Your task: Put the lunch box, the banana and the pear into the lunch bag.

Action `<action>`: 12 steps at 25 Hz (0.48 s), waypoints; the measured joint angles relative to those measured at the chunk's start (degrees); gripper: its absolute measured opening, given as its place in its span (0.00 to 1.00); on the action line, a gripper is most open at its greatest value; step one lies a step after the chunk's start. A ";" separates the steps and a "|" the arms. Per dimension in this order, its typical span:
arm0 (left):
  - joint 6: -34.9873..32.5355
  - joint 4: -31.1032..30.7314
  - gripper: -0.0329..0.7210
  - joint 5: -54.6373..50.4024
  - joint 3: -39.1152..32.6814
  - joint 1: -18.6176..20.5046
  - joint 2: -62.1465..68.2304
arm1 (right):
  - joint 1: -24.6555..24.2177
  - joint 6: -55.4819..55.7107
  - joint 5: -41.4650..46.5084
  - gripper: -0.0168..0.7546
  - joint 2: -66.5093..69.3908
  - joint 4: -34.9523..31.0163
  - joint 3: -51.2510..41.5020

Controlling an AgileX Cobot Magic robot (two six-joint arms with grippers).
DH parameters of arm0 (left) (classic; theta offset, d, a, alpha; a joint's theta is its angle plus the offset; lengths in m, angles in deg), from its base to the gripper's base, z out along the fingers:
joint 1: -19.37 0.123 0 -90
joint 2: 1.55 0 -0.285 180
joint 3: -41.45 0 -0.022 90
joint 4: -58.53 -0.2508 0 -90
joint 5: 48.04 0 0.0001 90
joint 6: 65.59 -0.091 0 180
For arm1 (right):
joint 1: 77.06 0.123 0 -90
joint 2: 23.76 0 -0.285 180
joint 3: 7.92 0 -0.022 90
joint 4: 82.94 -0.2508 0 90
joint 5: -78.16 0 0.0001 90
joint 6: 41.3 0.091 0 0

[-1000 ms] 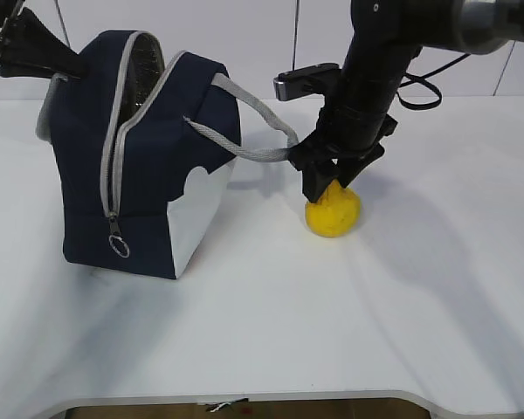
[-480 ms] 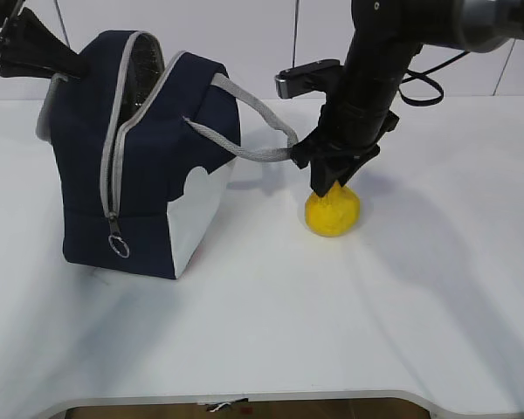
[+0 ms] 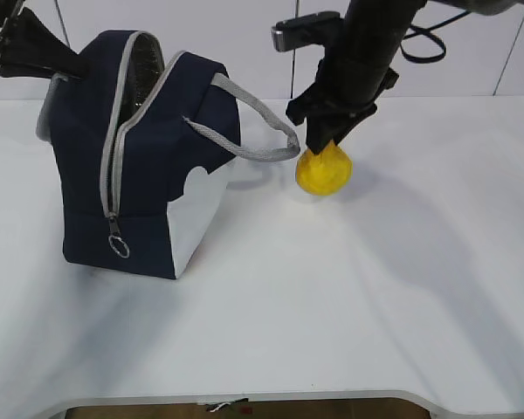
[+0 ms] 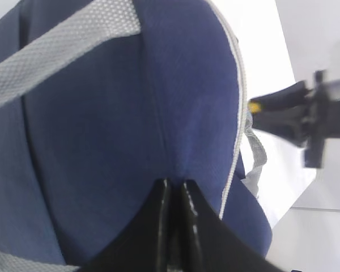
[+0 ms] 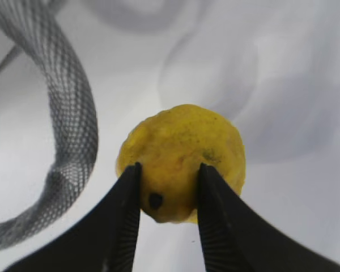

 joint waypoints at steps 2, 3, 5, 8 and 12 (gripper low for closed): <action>0.00 0.00 0.05 0.00 0.00 0.00 0.00 | 0.00 0.56 0.25 0.36 -1.70 1.61 1.31; 0.00 0.00 0.05 0.00 0.00 0.00 0.00 | 0.00 0.90 0.33 0.35 -2.46 2.45 1.91; 0.00 0.00 0.05 0.00 0.00 0.00 0.00 | 0.00 1.42 0.85 0.35 -4.34 4.22 3.13; 0.00 0.00 0.05 0.00 0.00 0.00 0.00 | 0.00 3.40 1.48 0.35 -6.27 6.78 6.01; 0.00 0.00 0.05 0.00 0.00 0.00 0.00 | -0.10 7.18 1.61 0.35 -7.06 3.04 12.18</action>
